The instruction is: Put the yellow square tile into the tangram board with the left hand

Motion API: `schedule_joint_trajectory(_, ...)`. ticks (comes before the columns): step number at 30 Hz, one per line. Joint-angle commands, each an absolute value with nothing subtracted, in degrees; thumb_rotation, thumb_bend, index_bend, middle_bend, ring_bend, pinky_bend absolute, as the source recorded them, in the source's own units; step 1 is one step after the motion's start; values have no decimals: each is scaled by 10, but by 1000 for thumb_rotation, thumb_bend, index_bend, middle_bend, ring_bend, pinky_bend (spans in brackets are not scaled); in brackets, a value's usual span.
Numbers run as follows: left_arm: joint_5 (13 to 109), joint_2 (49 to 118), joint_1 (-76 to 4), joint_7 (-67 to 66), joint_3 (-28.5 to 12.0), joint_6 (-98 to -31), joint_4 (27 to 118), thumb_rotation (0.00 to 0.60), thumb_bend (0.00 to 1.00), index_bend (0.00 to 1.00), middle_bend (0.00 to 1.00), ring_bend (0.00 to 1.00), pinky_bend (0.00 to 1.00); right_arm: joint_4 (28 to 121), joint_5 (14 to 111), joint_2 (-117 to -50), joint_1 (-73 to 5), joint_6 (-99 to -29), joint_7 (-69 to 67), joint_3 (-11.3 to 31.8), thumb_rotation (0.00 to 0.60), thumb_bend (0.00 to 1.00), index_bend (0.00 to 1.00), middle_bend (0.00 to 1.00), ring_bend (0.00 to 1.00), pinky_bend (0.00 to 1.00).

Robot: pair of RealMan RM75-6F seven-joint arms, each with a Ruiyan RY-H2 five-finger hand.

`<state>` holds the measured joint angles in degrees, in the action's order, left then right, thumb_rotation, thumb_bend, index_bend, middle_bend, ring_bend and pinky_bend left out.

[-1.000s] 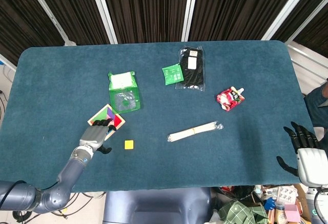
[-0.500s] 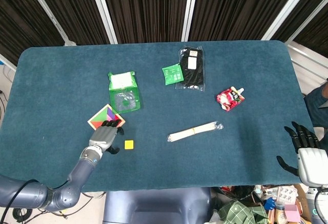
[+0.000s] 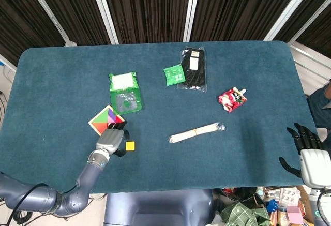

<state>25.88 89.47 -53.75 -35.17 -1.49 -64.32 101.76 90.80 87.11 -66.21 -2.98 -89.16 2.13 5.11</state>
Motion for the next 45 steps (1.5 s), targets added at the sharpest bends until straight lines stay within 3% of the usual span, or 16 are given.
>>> schedule_joint_trajectory(1,269,902,-533,-360,-15,-655,1016,600,280,424,0,0,0,908,872,-662,-30,-891,21,51,600,152,150,39,70,129)
schedule_joint_trajectory(17,304,935,-512,-389,-21,-696,1000,600,281,429,0,0,0,909,872,-662,-32,-889,20,50,600,152,150,39,70,128)
schedule_joint_trajectory(45,338,972,-484,-427,-30,-693,966,600,253,434,0,0,0,909,873,-663,-33,-887,21,50,600,155,149,39,71,128)
